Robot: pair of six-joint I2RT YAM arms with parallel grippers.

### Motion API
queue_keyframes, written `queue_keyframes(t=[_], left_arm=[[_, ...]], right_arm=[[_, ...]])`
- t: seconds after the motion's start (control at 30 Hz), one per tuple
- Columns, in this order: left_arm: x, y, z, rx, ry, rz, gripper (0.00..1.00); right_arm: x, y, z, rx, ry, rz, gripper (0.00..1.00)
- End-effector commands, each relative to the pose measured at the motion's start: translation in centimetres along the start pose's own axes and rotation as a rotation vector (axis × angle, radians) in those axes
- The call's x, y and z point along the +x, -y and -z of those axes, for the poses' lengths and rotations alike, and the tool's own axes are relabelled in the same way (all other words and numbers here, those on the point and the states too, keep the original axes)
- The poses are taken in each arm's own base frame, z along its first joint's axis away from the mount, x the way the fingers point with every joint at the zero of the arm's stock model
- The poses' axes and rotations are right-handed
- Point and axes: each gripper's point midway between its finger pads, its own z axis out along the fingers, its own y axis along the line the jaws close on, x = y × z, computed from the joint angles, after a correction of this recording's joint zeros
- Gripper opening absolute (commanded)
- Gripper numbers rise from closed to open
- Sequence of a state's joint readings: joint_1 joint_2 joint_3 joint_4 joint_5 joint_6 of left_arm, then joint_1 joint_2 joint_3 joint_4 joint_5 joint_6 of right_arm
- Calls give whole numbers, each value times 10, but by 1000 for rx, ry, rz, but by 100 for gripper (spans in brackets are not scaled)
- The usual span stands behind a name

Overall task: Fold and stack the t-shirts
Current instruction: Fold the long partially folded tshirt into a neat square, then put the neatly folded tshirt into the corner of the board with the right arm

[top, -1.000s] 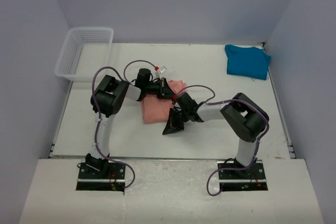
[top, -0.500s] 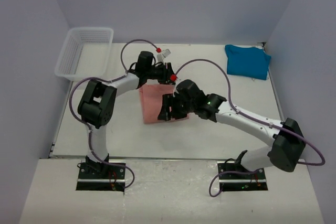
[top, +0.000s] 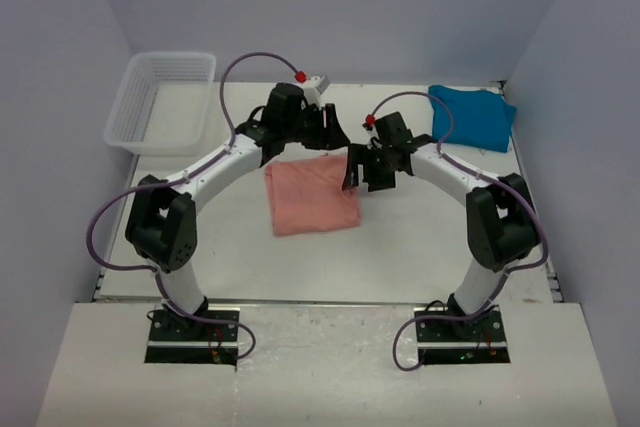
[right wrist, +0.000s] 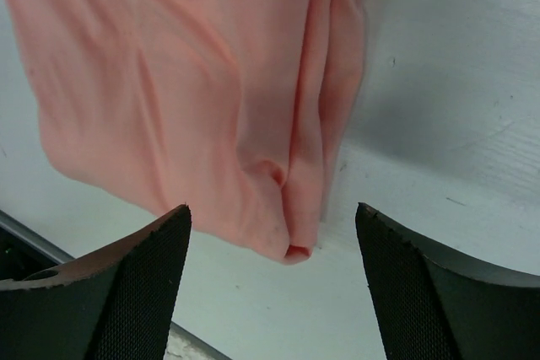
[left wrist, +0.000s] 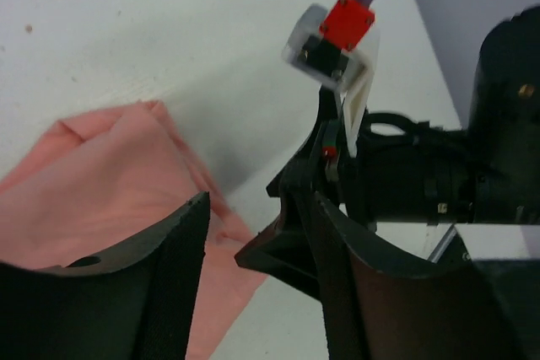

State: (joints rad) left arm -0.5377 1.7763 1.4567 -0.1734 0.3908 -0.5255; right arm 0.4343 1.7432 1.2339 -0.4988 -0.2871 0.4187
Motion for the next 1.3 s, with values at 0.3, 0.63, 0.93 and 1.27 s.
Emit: queue_keyframes(t=[0.3, 0.63, 0.93, 1.27], left_arm=[[85, -87, 16, -537, -113, 95, 5], [87, -104, 33, -653, -93, 66, 38], [90, -115, 49, -711, -60, 45, 85], [77, -101, 60, -655, 12, 22, 91]], right_arm=[[-12, 20, -13, -179, -61, -65, 80], [1, 27, -29, -205, -114, -104, 80], [13, 35, -39, -202, -154, -131, 80], [21, 34, -40, -222, -187, -140, 81]])
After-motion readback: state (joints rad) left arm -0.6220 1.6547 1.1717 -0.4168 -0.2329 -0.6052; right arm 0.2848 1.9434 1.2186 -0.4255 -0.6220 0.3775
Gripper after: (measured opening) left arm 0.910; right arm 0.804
